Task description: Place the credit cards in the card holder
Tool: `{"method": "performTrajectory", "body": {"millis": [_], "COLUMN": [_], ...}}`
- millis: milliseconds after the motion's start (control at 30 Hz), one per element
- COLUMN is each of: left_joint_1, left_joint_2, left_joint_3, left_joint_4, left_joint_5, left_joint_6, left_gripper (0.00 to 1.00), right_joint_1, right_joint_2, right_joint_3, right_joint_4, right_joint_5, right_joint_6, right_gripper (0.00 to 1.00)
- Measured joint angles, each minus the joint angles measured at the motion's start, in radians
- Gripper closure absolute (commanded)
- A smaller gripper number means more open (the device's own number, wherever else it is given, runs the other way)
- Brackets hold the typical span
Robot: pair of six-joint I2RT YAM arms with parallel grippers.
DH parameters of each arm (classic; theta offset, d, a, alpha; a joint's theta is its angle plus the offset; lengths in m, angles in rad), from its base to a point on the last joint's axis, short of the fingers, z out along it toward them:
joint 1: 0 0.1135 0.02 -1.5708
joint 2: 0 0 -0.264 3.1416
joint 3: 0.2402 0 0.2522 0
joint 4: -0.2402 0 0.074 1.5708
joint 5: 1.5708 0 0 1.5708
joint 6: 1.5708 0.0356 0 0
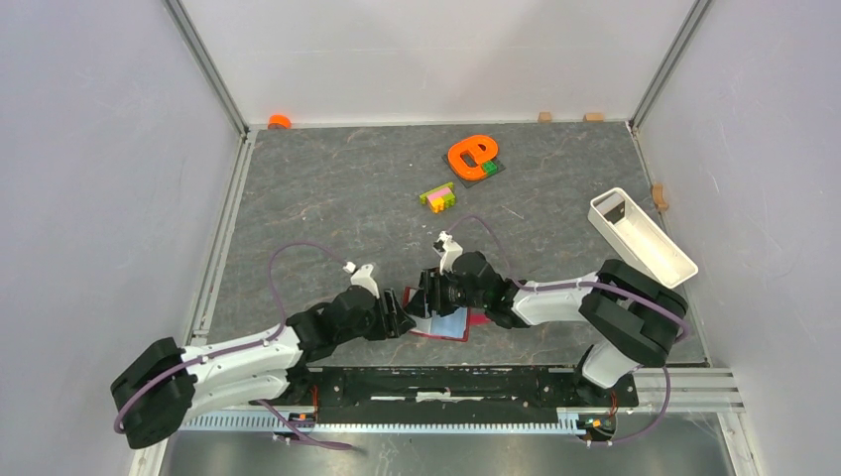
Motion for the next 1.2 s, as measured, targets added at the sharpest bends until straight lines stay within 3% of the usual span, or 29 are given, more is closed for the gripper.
{"method": "performTrajectory", "body": {"millis": [233,600,700,867,933,1000,1200], "left_joint_1": [0.000,0.000,0.001,0.032,0.055,0.077,0.106], "left_joint_2": [0.027,0.115,0.162,0.216,0.232,0.247,0.250], "left_joint_3": [-0.035,-0.053,-0.040,-0.009,0.006,0.026,0.051], "left_joint_4": [0.091,0.216,0.249,0.274,0.278,0.281,0.282], "left_joint_5": [-0.001,0.002,0.008,0.039,0.063,0.090,0.134], "left_joint_6": [-0.029,-0.050,-0.055,-0.053,-0.053,-0.050,-0.047], "left_gripper": [0.56,0.69,0.71,0.91,0.98,0.98,0.98], "right_joint_1": [0.000,0.000,0.000,-0.028,-0.069,-0.142,-0.472], "right_joint_2": [-0.026,-0.155,-0.211,-0.330,-0.383,-0.436,-0.506], "right_joint_3": [-0.013,-0.006,0.031,0.143,0.178,0.204,0.289], "right_joint_4": [0.002,-0.132,-0.251,-0.529,-0.624,-0.715,-0.908], "right_joint_5": [0.011,0.082,0.137,0.309,0.380,0.447,0.555], "right_joint_6": [0.000,-0.058,-0.112,-0.232,-0.275,-0.320,-0.434], "right_gripper": [0.37,0.27,0.19,0.02,0.02,0.02,0.02]}}
